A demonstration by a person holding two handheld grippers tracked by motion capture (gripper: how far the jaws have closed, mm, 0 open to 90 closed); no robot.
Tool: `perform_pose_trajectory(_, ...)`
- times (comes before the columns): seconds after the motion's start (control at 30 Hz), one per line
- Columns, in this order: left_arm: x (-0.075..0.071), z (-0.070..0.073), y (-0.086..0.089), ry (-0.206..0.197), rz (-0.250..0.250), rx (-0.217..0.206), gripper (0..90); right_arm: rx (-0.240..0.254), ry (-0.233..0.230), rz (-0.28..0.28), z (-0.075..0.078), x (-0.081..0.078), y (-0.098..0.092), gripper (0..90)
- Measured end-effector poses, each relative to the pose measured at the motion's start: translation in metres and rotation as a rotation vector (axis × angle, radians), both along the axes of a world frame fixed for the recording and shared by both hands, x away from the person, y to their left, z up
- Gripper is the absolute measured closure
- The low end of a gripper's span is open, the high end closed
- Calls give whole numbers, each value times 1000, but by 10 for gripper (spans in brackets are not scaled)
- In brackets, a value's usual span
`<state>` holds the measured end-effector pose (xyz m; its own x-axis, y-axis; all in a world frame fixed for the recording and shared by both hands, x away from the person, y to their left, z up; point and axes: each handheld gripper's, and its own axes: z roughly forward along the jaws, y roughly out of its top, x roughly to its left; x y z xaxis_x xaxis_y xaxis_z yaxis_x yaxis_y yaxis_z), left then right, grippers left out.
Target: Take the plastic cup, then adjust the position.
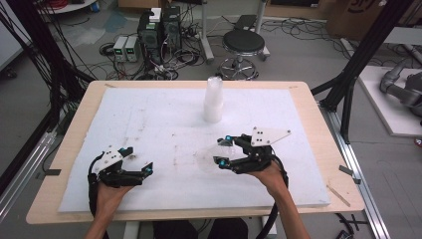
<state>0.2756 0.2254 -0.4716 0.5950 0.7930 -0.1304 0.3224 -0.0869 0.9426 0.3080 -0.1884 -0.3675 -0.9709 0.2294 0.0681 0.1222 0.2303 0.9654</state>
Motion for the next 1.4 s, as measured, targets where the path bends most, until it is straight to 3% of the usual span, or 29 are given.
perform_pose_trajectory(0.7, -1, 0, 0, -15, -4, -1, 23, 14, -3, 0, -11, -7, -3, 414)
perform_pose_trajectory(0.93, -2, 4, 0, -38, -44, 0, 23, 14, 0, -1, -9, -7, -4, 415)
perform_pose_trajectory(0.97, -2, 11, 0, -58, -81, -9, 23, 17, -7, 2, -9, -7, -4, 414)
perform_pose_trajectory(1.0, -2, 11, 0, -58, -81, -9, 23, 17, -7, 4, -8, -8, -4, 414)
perform_pose_trajectory(1.03, -2, 19, -1, -80, -127, -21, 23, 16, -7, 5, -8, -8, -3, 415)
perform_pose_trajectory(1.07, -2, 19, -1, -80, -127, -21, 23, 15, -9, 8, -7, -8, -3, 414)
perform_pose_trajectory(1.13, -1, 32, -3, -110, -223, -23, 23, 16, -11, 15, -6, -9, -2, 415)
perform_pose_trajectory(1.3, 6, 50, -8, -125, -427, -58, 23, 21, -12, 27, -5, -9, -1, 415)
perform_pose_trajectory(1.33, 6, 50, -8, -125, -427, -58, 23, 22, -15, 29, -4, -10, 0, 415)
perform_pose_trajectory(1.4, 9, 57, -13, -123, -497, -65, 23, 19, -12, 38, -4, -10, 0, 415)
